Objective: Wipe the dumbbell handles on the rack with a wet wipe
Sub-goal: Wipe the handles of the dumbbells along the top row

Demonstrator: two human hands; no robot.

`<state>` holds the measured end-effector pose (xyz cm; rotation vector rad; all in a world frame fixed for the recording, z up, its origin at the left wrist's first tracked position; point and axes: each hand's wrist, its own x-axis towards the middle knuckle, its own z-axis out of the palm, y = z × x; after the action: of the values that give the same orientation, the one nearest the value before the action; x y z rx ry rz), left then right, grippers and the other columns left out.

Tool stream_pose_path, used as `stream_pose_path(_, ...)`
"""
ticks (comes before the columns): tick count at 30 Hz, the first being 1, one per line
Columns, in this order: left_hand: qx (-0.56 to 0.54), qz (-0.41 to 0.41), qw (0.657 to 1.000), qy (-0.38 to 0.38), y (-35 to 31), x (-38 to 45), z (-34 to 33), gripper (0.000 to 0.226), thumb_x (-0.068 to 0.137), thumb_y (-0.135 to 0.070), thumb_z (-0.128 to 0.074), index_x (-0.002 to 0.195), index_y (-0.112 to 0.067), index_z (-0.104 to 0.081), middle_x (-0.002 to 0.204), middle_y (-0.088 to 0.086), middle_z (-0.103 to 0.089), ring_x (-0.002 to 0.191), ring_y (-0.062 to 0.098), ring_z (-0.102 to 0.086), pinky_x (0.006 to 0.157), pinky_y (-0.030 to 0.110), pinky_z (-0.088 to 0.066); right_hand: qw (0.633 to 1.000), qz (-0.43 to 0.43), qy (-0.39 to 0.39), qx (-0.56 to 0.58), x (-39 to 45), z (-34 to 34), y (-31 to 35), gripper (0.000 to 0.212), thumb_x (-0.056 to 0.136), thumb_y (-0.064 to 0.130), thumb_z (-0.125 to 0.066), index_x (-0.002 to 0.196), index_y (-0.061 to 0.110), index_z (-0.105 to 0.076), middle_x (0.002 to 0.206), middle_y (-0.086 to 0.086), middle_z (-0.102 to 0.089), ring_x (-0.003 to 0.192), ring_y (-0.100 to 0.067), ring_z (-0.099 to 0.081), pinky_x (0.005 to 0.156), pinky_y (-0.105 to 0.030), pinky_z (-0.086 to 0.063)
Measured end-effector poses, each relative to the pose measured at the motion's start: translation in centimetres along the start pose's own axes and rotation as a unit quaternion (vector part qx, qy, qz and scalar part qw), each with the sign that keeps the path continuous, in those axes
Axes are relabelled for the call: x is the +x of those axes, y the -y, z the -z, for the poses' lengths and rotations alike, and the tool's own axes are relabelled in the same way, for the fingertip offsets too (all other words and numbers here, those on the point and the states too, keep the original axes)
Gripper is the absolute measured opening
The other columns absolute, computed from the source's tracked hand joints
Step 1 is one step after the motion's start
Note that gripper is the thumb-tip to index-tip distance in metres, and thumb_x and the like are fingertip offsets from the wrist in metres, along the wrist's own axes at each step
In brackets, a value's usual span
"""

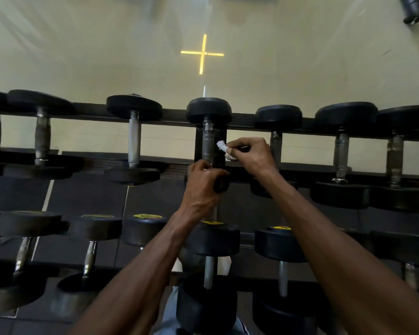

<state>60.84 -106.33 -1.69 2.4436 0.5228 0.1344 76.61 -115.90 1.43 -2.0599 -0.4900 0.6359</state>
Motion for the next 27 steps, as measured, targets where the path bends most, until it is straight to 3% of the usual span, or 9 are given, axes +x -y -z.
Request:
stream_pose_path(3, -0.161, 0.079, 0.984, -0.011, 1.7, -1.9, 1.8, 0.058, 0.070, 0.000, -0.084, 0.118, -0.031, -0.075, 0.119, -0.004, -0.054, 0.107, 0.008, -0.054, 0.095, 0.008, -0.043, 1.000, 0.001, 0.012, 0.010, -0.2, -0.4, 0.6, 0.024, 0.083, 0.042, -0.079, 0.097, 0.022, -0.081, 0.090, 0.012, -0.075, 0.084, 0.003, -0.067, 0.072, -0.013, -0.053)
stream_pose_path(5, -0.165, 0.070, 0.984, -0.001, 2.3, -2.1, 2.4, 0.060, 0.070, 0.006, -0.081, 0.119, -0.028, -0.074, 0.120, -0.004, -0.060, 0.110, 0.012, -0.060, 0.099, 0.012, -0.046, 1.000, 0.002, 0.031, 0.000, -0.5, -1.0, 1.2, 0.024, 0.084, 0.040, -0.079, 0.099, 0.022, -0.080, 0.093, 0.011, -0.074, 0.086, 0.001, -0.067, 0.067, -0.010, -0.049)
stream_pose_path(8, -0.151, 0.049, 0.987, 0.004, 1.7, -2.0, 2.7, 0.059, 0.070, 0.005, -0.080, 0.122, -0.022, -0.073, 0.120, 0.002, -0.069, 0.114, 0.018, -0.063, 0.105, 0.037, -0.051, 0.996, 0.031, 0.074, -0.050, -1.0, -2.2, 1.9, 0.020, 0.087, 0.027, -0.078, 0.106, 0.019, -0.079, 0.104, 0.006, -0.074, 0.096, -0.007, -0.066, 0.073, -0.014, -0.047)
stream_pose_path(10, -0.135, 0.019, 0.991, -0.008, 1.1, -2.3, 2.6, 0.055, 0.073, -0.003, -0.083, 0.125, -0.016, -0.072, 0.124, 0.004, -0.071, 0.119, 0.020, -0.061, 0.107, 0.046, -0.049, 0.987, 0.068, 0.105, -0.098, -1.3, -3.1, 2.3, 0.022, 0.090, 0.023, -0.075, 0.111, 0.017, -0.077, 0.111, 0.004, -0.072, 0.099, -0.007, -0.062, 0.077, -0.012, -0.044)
stream_pose_path(13, -0.116, 0.051, 0.990, -0.069, 1.2, -3.7, 2.5, 0.051, 0.078, -0.020, -0.086, 0.127, -0.016, -0.071, 0.128, 0.002, -0.067, 0.123, 0.017, -0.054, 0.108, 0.028, -0.044, 0.965, 0.112, 0.143, -0.189, -1.5, -4.3, 2.2, 0.019, 0.093, 0.016, -0.070, 0.111, 0.017, -0.077, 0.116, 0.001, -0.069, 0.105, -0.012, -0.062, 0.091, -0.023, -0.051)
stream_pose_path(15, -0.096, 0.089, 0.986, -0.108, 1.5, -4.6, 2.6, 0.050, 0.081, -0.022, -0.086, 0.128, -0.019, -0.071, 0.129, 0.000, -0.066, 0.123, 0.017, -0.054, 0.105, 0.018, -0.038, 0.937, 0.149, 0.166, -0.268, -1.5, -4.9, 2.3, 0.019, 0.093, 0.012, -0.068, 0.108, 0.018, -0.078, 0.112, 0.000, -0.068, 0.101, -0.016, -0.064, 0.092, -0.032, -0.055)
stream_pose_path(21, -0.072, 0.093, 0.987, -0.113, 1.4, -4.3, 3.2, 0.047, 0.076, -0.017, -0.088, 0.122, -0.016, -0.075, 0.125, 0.004, -0.070, 0.116, 0.023, -0.062, 0.100, 0.027, -0.047, 0.883, 0.240, 0.207, -0.346, -1.2, -5.5, 4.5, 0.015, 0.098, 0.018, -0.062, 0.098, 0.011, -0.075, 0.100, -0.001, -0.061, 0.087, -0.017, -0.062, 0.073, -0.026, -0.049)
stream_pose_path(24, -0.067, 0.091, 0.988, -0.106, 1.4, -4.1, 3.4, 0.046, 0.076, -0.020, -0.088, 0.120, -0.018, -0.076, 0.122, 0.002, -0.071, 0.113, 0.023, -0.064, 0.098, 0.035, -0.053, 0.879, 0.256, 0.217, -0.339, -1.5, -4.5, 3.8, 0.018, 0.098, 0.025, -0.061, 0.097, 0.011, -0.074, 0.099, 0.000, -0.055, 0.086, -0.013, -0.053, 0.070, -0.020, -0.040)
stream_pose_path(27, -0.067, 0.094, 0.987, -0.109, 1.1, -4.2, 3.4, 0.047, 0.075, -0.020, -0.089, 0.120, -0.020, -0.076, 0.118, 0.000, -0.072, 0.110, 0.021, -0.064, 0.094, 0.038, -0.056, 0.883, 0.254, 0.216, -0.329, -1.5, -3.2, 3.5, 0.016, 0.098, 0.021, -0.062, 0.098, 0.011, -0.075, 0.096, 0.003, -0.053, 0.085, -0.011, -0.053, 0.073, -0.024, -0.049)
